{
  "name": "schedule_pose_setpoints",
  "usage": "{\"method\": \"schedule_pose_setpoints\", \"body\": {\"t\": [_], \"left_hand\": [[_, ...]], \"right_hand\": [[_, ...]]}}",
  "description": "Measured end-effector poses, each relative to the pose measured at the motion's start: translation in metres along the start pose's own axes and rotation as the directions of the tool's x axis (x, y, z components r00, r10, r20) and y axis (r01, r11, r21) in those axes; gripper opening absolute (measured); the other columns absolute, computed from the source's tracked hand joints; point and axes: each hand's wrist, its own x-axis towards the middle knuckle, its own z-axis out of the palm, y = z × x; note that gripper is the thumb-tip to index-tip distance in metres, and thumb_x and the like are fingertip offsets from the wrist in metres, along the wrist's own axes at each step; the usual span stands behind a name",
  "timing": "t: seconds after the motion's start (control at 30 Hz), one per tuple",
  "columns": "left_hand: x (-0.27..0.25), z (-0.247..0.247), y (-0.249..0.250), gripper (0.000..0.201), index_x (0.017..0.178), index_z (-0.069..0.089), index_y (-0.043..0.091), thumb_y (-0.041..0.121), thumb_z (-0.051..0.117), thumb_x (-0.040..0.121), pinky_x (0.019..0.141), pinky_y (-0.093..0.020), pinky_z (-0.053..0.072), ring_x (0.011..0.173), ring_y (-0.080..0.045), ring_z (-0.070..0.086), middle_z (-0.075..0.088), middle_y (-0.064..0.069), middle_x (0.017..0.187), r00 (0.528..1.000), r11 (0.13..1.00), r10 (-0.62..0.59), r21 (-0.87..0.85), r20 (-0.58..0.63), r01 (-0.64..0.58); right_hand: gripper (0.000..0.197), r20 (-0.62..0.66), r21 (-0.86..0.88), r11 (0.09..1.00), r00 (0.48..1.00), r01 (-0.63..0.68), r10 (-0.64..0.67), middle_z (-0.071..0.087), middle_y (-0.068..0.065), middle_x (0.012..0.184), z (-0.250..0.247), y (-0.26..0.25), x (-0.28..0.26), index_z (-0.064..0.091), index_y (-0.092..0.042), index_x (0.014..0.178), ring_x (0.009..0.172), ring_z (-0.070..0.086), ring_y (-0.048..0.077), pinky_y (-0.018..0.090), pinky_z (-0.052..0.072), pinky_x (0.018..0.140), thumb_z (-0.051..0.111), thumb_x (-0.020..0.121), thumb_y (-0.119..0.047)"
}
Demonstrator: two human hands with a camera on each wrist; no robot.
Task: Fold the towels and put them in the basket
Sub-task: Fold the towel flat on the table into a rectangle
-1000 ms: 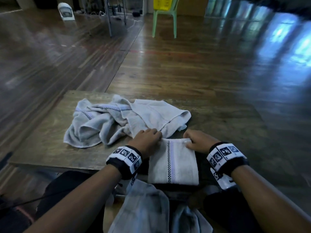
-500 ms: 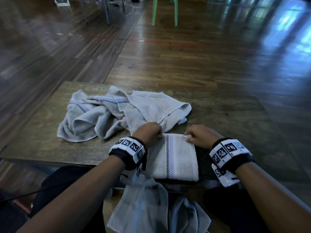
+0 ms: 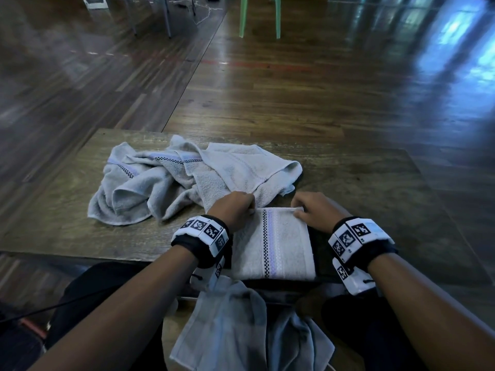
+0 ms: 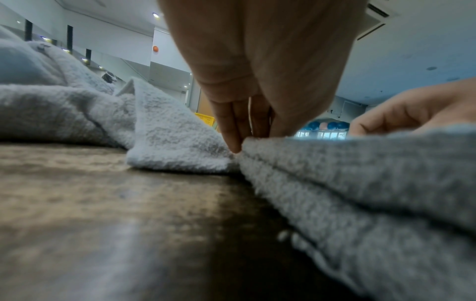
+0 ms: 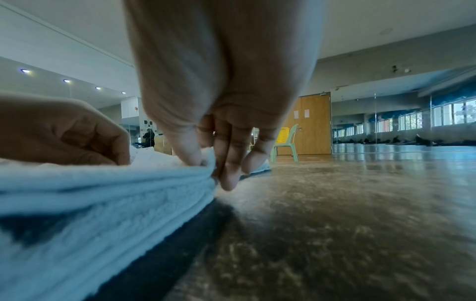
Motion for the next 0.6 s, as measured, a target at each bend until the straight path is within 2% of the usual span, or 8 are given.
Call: {"method": "schedule_pose_setpoints", "body": {"t": [0.17, 0.27, 0.4, 0.5, 0.6], "left_hand": [[0.0, -0.0005, 0.0003, 0.013, 0.093, 0.062, 0.011, 0.012, 0.051, 0.088, 0.073, -0.037, 0.05, 0.091, -0.025, 0.056, 0.059, -0.005, 0.1, 0.999, 0.999, 0.031, 0.018, -0.041, -0.031], [-0.0003, -0.0014, 0.0002, 0.01, 0.088, 0.063, 0.01, 0.011, 0.053, 0.087, 0.074, -0.037, 0.05, 0.089, -0.024, 0.057, 0.061, -0.005, 0.097, 0.998, 0.999, 0.039, 0.032, -0.041, -0.038], [0.0001, -0.0012, -0.0022, 0.009, 0.085, 0.061, 0.012, 0.014, 0.052, 0.088, 0.074, -0.039, 0.051, 0.086, -0.025, 0.058, 0.063, -0.005, 0.093, 0.998, 0.999, 0.033, 0.036, -0.054, -0.031], [0.0, -0.0004, -0.0027, 0.009, 0.082, 0.056, 0.015, 0.014, 0.05, 0.089, 0.07, -0.036, 0.049, 0.083, -0.026, 0.058, 0.062, -0.007, 0.091, 0.998, 0.999, 0.016, 0.031, -0.066, -0.014], [0.0007, -0.0002, -0.0032, 0.011, 0.078, 0.047, 0.02, 0.015, 0.048, 0.088, 0.068, -0.035, 0.047, 0.081, -0.028, 0.057, 0.061, -0.008, 0.09, 0.998, 1.0, -0.005, 0.009, -0.059, 0.005]], "right_hand": [[0.011, -0.033, 0.047, 0.996, 0.996, -0.078, 0.08, 0.058, -0.005, 0.082, -0.0017, -0.0006, 0.0012, 0.054, -0.02, 0.081, 0.077, 0.058, 0.015, 0.036, 0.05, 0.072, 0.064, 0.084, -0.022], [0.015, -0.039, 0.014, 0.999, 0.999, -0.031, 0.032, 0.058, -0.004, 0.087, -0.006, -0.0011, 0.0004, 0.053, -0.023, 0.075, 0.083, 0.059, 0.016, 0.036, 0.051, 0.077, 0.064, 0.084, -0.017], [0.016, -0.093, -0.063, 0.996, 0.993, 0.067, -0.073, 0.058, -0.004, 0.087, -0.0081, -0.0046, -0.0017, 0.052, -0.021, 0.073, 0.079, 0.057, 0.015, 0.037, 0.052, 0.073, 0.063, 0.083, -0.014], [0.012, -0.096, -0.012, 0.998, 0.993, 0.067, -0.068, 0.061, -0.002, 0.079, -0.0062, -0.0021, -0.0025, 0.053, -0.017, 0.075, 0.072, 0.058, 0.017, 0.042, 0.053, 0.069, 0.061, 0.083, -0.013], [0.016, -0.1, 0.022, 0.998, 0.994, 0.054, -0.052, 0.063, -0.001, 0.076, -0.0035, 0.0023, -0.0008, 0.051, -0.022, 0.073, 0.07, 0.06, 0.018, 0.045, 0.053, 0.069, 0.059, 0.083, -0.012]]}}
